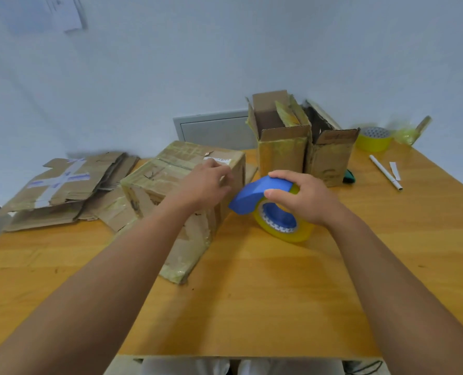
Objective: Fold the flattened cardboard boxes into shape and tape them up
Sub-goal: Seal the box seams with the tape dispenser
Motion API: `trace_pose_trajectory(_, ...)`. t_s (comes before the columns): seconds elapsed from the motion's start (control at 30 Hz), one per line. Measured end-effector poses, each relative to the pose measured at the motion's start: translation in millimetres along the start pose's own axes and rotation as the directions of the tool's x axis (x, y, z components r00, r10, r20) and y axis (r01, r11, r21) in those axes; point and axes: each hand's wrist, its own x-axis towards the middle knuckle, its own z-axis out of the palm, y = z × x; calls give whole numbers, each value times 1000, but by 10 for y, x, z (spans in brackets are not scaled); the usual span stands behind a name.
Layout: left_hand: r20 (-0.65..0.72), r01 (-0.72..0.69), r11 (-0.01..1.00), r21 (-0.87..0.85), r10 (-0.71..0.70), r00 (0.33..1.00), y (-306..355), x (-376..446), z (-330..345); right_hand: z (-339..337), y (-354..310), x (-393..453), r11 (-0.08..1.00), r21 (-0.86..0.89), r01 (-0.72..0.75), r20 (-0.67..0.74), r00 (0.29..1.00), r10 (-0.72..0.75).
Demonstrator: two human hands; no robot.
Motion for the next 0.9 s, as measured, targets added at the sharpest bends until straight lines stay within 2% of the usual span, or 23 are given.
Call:
trace_pose_trajectory(0.2, -30, 5, 1000, -8, -6, 1000, -21, 9, 26, 158, -50, 231, 1000, -7, -18, -27, 999, 18)
trace_pose_trajectory(0.37, -44, -5, 1000, 20, 6, 999, -16, -7, 35, 284, -95, 243, 993, -116, 6, -19, 1000, -8)
trace_pose_trajectory(0.53, -23, 2, 1000, 11, -2, 1000, -18, -9, 33, 220, -29, 112, 1000, -27, -15, -76, 997, 13)
trace_pose_trajectory(0.73, -6, 59, 998, 26, -59, 998, -10, -5, 35, 134, 130, -69, 987, 159, -30, -263, 962, 72)
trace_pose_trajectory(0.9, -5, 63, 998, -6, -63, 998, 5, -4, 29, 122, 128, -154, 992, 124, 6, -274, 961, 28)
